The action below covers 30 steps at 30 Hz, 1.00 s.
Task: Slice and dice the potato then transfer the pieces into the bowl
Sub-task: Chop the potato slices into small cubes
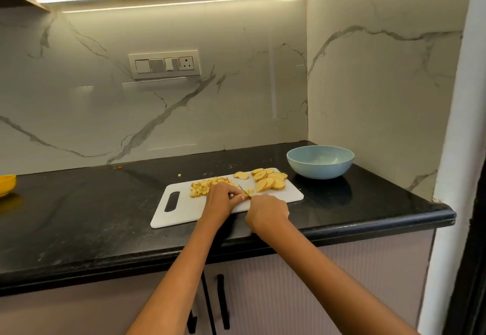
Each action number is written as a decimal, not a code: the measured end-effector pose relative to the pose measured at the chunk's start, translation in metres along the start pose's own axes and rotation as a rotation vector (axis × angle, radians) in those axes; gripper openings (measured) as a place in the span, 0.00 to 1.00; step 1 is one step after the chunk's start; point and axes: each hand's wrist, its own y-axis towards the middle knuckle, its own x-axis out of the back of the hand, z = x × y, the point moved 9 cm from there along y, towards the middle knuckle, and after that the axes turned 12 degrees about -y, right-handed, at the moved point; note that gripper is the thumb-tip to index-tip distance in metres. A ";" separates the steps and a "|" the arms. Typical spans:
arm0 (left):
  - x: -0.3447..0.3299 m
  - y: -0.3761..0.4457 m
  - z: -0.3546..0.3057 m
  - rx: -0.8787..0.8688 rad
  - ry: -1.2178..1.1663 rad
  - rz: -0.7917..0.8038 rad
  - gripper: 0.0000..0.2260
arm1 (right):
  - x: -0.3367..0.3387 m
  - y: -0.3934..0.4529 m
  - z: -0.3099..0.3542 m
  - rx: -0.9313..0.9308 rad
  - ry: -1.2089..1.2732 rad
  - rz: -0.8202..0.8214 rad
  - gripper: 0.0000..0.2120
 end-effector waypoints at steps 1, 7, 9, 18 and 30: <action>0.001 0.000 -0.001 0.001 -0.008 -0.005 0.06 | -0.002 -0.004 0.001 -0.006 -0.038 -0.035 0.13; 0.001 -0.002 0.002 0.005 -0.026 -0.016 0.07 | -0.001 -0.005 -0.002 -0.026 -0.078 -0.087 0.13; 0.001 -0.002 0.005 0.028 -0.038 -0.016 0.06 | 0.002 -0.005 -0.007 -0.028 -0.014 -0.090 0.13; 0.010 -0.001 0.013 0.092 -0.066 -0.121 0.07 | 0.003 -0.008 -0.013 -0.023 0.125 -0.044 0.15; 0.006 0.000 0.014 0.081 -0.048 -0.051 0.07 | 0.003 -0.001 -0.009 -0.038 0.149 0.021 0.15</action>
